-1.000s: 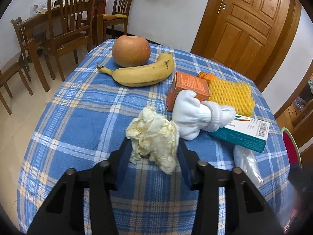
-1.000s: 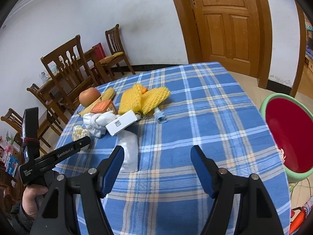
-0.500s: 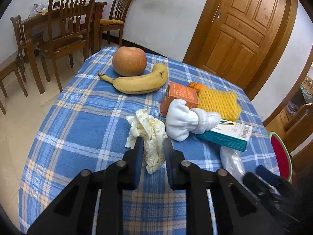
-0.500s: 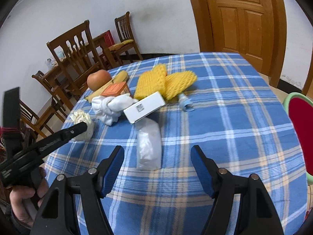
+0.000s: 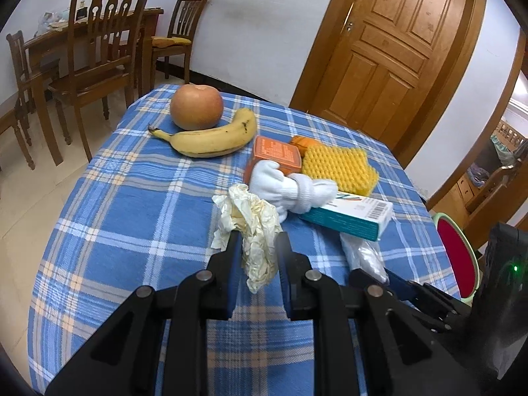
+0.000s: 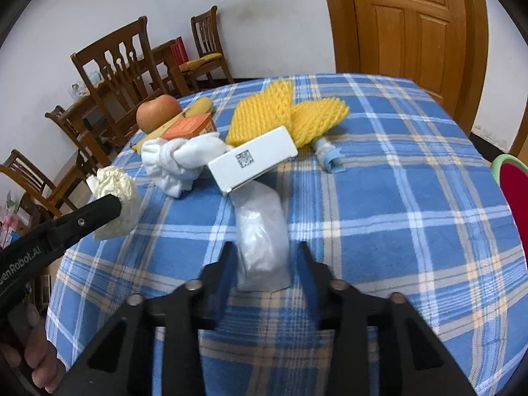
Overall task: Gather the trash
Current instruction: 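Grasp the crumpled tissue with the left gripper while the right gripper grasps the plastic bag, then carry the tissue and plastic bag over the red bin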
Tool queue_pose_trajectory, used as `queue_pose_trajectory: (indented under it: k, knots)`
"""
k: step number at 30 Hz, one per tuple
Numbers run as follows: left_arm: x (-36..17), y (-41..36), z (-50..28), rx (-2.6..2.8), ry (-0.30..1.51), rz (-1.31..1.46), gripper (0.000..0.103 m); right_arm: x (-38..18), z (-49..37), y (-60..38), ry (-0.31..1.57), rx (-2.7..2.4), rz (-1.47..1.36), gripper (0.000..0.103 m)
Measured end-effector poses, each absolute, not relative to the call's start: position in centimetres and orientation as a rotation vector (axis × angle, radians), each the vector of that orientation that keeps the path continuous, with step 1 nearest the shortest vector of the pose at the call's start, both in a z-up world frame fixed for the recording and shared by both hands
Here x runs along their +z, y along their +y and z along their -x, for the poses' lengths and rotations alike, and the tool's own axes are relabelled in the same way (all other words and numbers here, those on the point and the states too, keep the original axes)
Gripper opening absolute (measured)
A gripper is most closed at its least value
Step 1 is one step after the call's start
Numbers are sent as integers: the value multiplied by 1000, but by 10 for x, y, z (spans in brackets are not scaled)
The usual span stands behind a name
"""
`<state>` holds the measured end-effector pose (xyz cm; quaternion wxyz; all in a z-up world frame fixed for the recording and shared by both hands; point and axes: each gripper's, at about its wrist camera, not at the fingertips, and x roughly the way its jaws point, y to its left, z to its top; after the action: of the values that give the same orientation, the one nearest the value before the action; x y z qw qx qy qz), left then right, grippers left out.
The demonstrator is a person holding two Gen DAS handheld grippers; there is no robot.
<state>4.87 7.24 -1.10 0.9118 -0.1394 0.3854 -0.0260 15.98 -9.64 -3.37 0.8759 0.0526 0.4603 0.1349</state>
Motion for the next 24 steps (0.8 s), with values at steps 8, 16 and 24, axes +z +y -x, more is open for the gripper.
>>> queue_pose_trajectory:
  k: [8, 16, 24]
  knots:
    - [-5, 60, -42, -69, 790, 268, 20, -23, -143, -113, 934, 298, -134, 32]
    - [5, 38, -34, -128, 779, 248, 20, -4, -120, -144, 882, 264, -184, 32]
    - [11, 7, -30, -205, 788, 223, 20, 11, -103, -171, 836, 221, -236, 32]
